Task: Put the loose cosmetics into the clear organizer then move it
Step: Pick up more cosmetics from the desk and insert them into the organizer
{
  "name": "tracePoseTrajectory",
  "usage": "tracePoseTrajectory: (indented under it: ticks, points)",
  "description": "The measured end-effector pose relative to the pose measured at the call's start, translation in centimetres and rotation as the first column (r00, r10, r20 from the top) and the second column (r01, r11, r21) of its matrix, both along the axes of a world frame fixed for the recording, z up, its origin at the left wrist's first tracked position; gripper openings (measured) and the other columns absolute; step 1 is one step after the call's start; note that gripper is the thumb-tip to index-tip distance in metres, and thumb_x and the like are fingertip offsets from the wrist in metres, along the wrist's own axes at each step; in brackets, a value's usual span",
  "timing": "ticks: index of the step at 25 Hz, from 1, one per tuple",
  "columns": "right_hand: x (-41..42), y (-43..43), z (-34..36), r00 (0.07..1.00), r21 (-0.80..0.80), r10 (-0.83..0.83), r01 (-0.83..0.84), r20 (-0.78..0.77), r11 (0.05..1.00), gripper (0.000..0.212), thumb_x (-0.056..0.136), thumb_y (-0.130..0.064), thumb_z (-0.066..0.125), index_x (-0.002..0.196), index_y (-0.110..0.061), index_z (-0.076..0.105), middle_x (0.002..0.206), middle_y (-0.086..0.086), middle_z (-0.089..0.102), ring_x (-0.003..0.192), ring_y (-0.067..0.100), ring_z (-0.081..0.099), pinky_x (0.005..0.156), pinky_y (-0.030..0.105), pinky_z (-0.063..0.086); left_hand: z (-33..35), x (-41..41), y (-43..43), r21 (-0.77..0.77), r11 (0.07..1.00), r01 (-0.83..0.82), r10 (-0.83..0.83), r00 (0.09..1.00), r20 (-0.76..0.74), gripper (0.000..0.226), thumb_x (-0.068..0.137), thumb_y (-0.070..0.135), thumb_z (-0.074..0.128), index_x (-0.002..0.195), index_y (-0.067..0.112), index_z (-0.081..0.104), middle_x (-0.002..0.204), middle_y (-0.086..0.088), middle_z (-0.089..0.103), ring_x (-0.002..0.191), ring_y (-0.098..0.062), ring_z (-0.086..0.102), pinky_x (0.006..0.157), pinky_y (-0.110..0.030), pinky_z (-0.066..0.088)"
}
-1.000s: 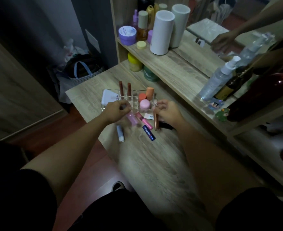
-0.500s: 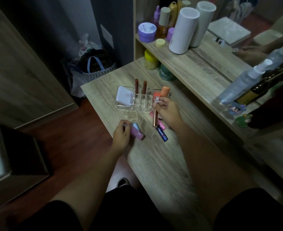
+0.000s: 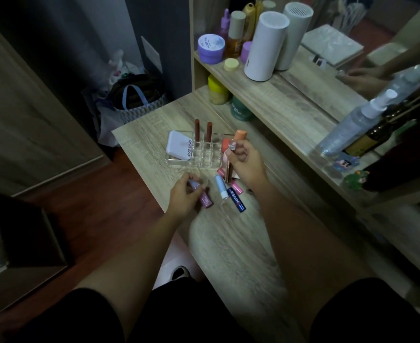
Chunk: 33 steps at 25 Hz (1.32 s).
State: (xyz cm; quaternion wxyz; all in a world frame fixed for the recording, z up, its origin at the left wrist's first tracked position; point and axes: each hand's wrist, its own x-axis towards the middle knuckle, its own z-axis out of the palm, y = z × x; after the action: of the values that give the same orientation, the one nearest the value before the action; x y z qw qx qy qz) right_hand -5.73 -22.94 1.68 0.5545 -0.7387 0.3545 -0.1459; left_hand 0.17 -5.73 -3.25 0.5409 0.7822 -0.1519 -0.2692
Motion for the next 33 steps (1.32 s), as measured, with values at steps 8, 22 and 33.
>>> tracePoseTrajectory:
  ticks: [8, 22, 33]
  points:
    - [2.7, -0.8, 1.7, 0.996, -0.018, -0.036, 0.038, 0.084, 0.999, 0.032, 0.086, -0.013, 0.065, 0.117, -0.012, 0.057, 0.085, -0.020, 0.057, 0.076, -0.007, 0.056, 0.065, 0.011, 0.049, 5.0, 6.9, -3.0, -0.096, 0.994, -0.058, 0.072, 0.985, 0.158, 0.042, 0.084, 0.022, 0.068, 0.120, 0.016, 0.047, 0.098, -0.003, 0.058, 0.082, -0.020, 0.064, 0.065, -0.028, 0.059]
    - [5.9, -1.1, 0.2, 0.989, -0.056, -0.097, 0.104, 0.110, 0.993, 0.029, 0.086, -0.006, 0.062, 0.114, -0.011, 0.058, 0.105, -0.005, 0.065, 0.080, -0.013, 0.056, 0.061, 0.002, 0.047, 4.6, 10.7, -4.8, 0.040, 0.996, 0.083, -0.091, 0.939, 0.333, 0.032, 0.084, 0.010, 0.066, 0.110, 0.016, 0.049, 0.096, -0.010, 0.067, 0.082, -0.021, 0.070, 0.070, -0.042, 0.062]
    - [7.1, -1.4, -0.6, 0.998, -0.169, -0.064, 0.060, -0.023, 0.984, 0.033, 0.085, -0.005, 0.063, 0.118, -0.007, 0.060, 0.109, 0.008, 0.070, 0.078, -0.005, 0.056, 0.057, -0.005, 0.044, 3.4, 9.5, -5.5, 0.156, 0.982, 0.104, -0.167, 0.865, 0.473, 0.024, 0.077, 0.011, 0.072, 0.097, 0.007, 0.059, 0.087, -0.001, 0.054, 0.090, -0.028, 0.060, 0.081, -0.045, 0.055]
